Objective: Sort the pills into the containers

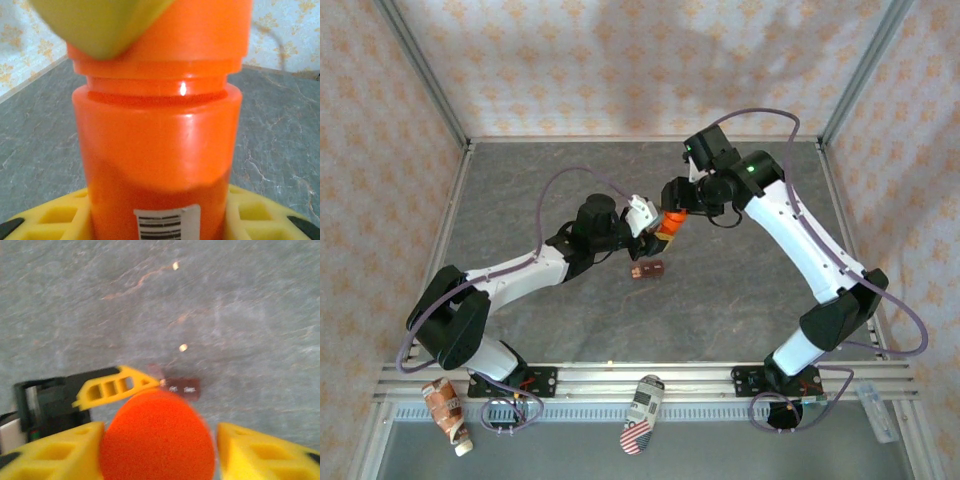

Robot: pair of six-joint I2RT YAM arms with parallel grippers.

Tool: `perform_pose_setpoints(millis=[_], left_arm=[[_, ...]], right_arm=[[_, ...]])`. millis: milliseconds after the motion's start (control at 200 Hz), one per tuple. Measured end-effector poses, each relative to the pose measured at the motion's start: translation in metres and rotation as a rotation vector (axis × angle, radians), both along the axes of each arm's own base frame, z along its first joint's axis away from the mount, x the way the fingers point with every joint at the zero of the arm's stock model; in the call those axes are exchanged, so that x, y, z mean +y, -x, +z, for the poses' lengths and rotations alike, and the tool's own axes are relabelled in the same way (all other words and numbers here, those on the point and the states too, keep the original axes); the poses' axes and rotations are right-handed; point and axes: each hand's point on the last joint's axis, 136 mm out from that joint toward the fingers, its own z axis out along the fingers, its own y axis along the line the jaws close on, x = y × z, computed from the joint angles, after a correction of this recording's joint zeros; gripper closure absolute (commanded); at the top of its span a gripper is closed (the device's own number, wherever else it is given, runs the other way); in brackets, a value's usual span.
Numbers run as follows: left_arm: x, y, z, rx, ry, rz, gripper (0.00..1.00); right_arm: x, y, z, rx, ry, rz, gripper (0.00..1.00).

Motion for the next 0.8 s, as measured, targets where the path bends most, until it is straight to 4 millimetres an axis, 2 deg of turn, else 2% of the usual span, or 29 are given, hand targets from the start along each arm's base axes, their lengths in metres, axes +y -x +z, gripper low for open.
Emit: perform_pose_setpoints(millis=[170, 370, 455, 525, 621, 796], left_arm=[[-0.007, 0.004, 0.016, -0.039, 0.048, -0.048, 1.00], [-0.011, 0.014, 0.031, -0.030, 0.095, -0.144, 1.00], [-0.014, 0.019, 0.038, -0.010, 0.107, -0.192, 1.00], [-0.016, 0.022, 0.045, 0.009, 0.114, -0.234, 1.00], [-0.019, 0.029, 0.049, 0.030, 0.119, -0.277, 1.00], [-0.020, 0.036, 0.042, 0.078, 0.110, -0.315, 1.00]], right_arm=[[-0.008, -0.007, 0.024, -0.055, -0.040, -0.018, 0.16], [-0.025, 0.008, 0.088, -0.216, -0.124, 0.026, 0.18], [-0.028, 0.019, 0.102, -0.267, -0.101, 0.114, 0.19], [-0.027, 0.025, 0.104, -0.293, -0.067, 0.206, 0.19], [-0.024, 0.031, 0.093, -0.276, -0.027, 0.300, 0.19], [-0.018, 0.034, 0.073, -0.223, 0.022, 0.395, 0.20]])
